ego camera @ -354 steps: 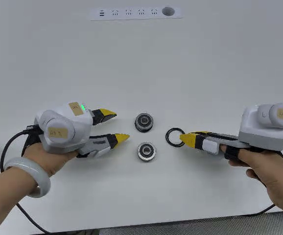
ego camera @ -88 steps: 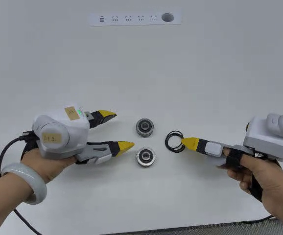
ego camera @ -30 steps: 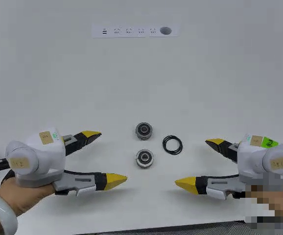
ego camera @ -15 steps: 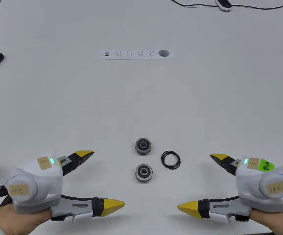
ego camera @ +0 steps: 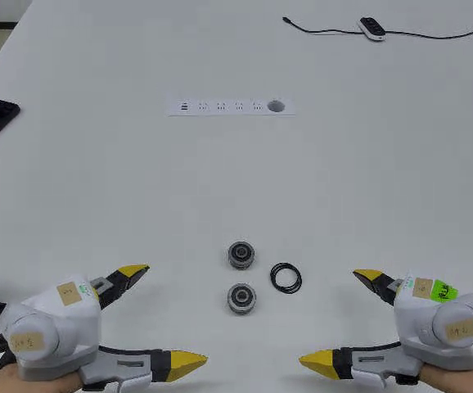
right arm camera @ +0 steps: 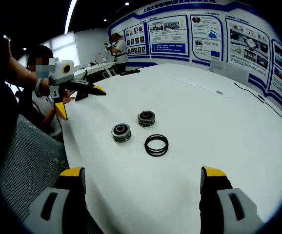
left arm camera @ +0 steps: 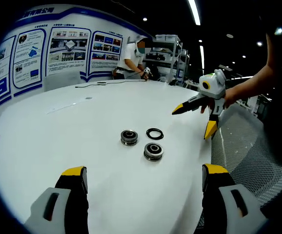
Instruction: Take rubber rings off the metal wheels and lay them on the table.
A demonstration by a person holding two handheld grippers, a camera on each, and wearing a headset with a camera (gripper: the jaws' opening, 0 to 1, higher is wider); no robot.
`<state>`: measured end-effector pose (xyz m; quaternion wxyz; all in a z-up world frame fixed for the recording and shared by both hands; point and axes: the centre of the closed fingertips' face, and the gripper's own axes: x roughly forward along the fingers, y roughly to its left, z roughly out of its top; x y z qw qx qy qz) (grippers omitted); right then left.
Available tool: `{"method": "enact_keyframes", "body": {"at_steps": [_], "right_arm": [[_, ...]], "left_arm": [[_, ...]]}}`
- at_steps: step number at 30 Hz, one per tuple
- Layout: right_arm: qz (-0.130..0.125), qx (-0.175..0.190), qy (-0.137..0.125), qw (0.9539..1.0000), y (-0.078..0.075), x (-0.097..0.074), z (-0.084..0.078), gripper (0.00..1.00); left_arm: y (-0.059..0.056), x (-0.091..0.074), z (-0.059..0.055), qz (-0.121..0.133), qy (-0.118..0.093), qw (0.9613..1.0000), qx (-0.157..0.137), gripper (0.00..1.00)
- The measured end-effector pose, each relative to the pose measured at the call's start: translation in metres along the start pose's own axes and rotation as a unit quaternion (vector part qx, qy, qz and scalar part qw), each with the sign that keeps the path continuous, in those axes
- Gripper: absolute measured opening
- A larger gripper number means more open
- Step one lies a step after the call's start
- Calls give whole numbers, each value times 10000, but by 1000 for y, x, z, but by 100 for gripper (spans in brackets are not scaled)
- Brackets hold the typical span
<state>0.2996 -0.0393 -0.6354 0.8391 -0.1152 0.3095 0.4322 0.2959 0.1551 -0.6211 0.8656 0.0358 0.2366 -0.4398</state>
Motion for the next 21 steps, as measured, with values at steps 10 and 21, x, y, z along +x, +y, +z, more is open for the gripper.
{"method": "enact_keyframes", "body": {"at_steps": [10, 21], "right_arm": [[-61, 34, -20, 10000, -3, -2, 1, 99], [-94, 111, -30, 9999, -6, -3, 1, 99]], "left_arm": [[0, -1, 10, 129, -100, 9999, -3, 100], [-2, 0, 14, 134, -70, 9999, -18, 100]]}}
